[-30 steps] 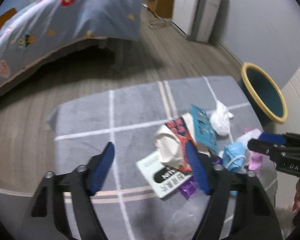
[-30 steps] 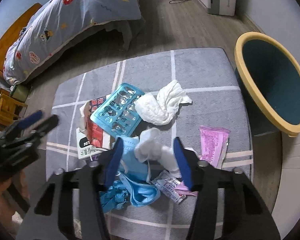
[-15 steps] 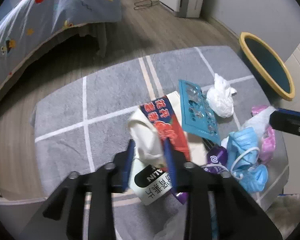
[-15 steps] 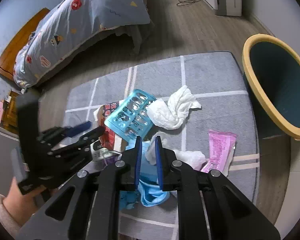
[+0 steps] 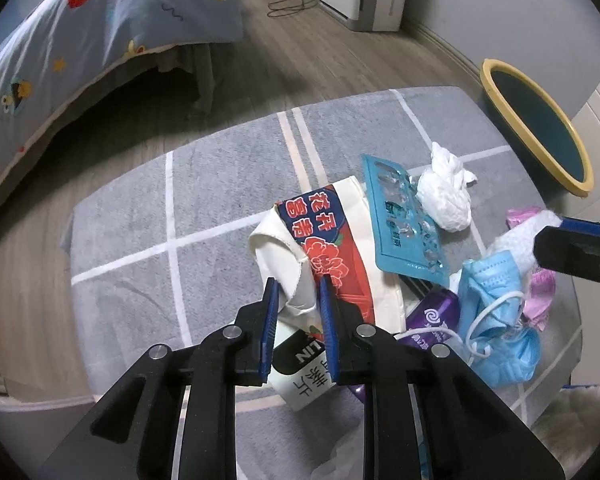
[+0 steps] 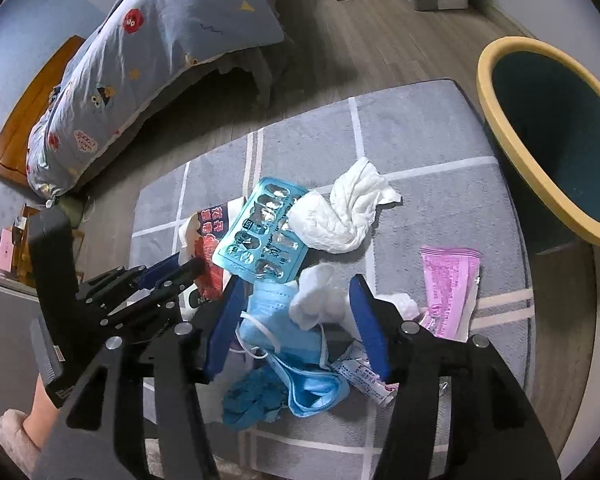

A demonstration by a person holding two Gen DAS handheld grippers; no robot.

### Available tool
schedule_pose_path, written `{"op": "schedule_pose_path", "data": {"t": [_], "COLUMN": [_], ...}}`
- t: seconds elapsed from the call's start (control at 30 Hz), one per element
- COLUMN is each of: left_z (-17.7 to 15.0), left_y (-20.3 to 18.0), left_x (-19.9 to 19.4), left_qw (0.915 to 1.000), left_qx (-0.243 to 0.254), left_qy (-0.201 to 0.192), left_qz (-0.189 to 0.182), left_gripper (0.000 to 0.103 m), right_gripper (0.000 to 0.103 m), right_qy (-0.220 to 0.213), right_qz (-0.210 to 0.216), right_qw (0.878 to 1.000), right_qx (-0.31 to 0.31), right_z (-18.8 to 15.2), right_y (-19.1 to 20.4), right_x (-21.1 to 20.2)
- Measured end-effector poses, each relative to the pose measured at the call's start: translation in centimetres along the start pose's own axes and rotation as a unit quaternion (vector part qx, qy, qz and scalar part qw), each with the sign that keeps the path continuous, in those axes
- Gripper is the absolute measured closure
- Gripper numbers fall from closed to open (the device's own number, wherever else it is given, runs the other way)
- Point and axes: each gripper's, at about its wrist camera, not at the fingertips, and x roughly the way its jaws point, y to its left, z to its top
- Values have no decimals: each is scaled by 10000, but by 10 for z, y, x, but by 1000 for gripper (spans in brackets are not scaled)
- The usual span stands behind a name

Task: Collect trash
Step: 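Drop the white tissue into the bin with the right gripper while the left carries the wrapper there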

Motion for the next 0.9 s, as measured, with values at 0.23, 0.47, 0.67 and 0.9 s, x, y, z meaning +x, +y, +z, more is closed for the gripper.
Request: {"op": "schedule_pose_path", "data": {"t": [0.23,0.47,0.67,0.9], "left_z": [0,-4,-5,-3], "left_y": [0,8,26,35], "left_x": [-1,-11,-40,-67], "left_qw": [10000,9998,9979,9947], "left_qx": [47,-30,-354,-494], "left_qy": [19,-99,-438,-780], "left_qz": [9,169,324,453], "left_gripper": [81,81,82,82], "right_gripper": [96,100,100,100], "right_qy": [165,-217,-607,-1007], "right_qz": [179,334,430,433], "right_qw": [9995,9991,9972,9938], "right_qx": [220,148,51,-166], "right_z": [0,9,18,29], "right_y": [-12,-6,-2,4], "right_x": [10,-16,-47,-79]}}
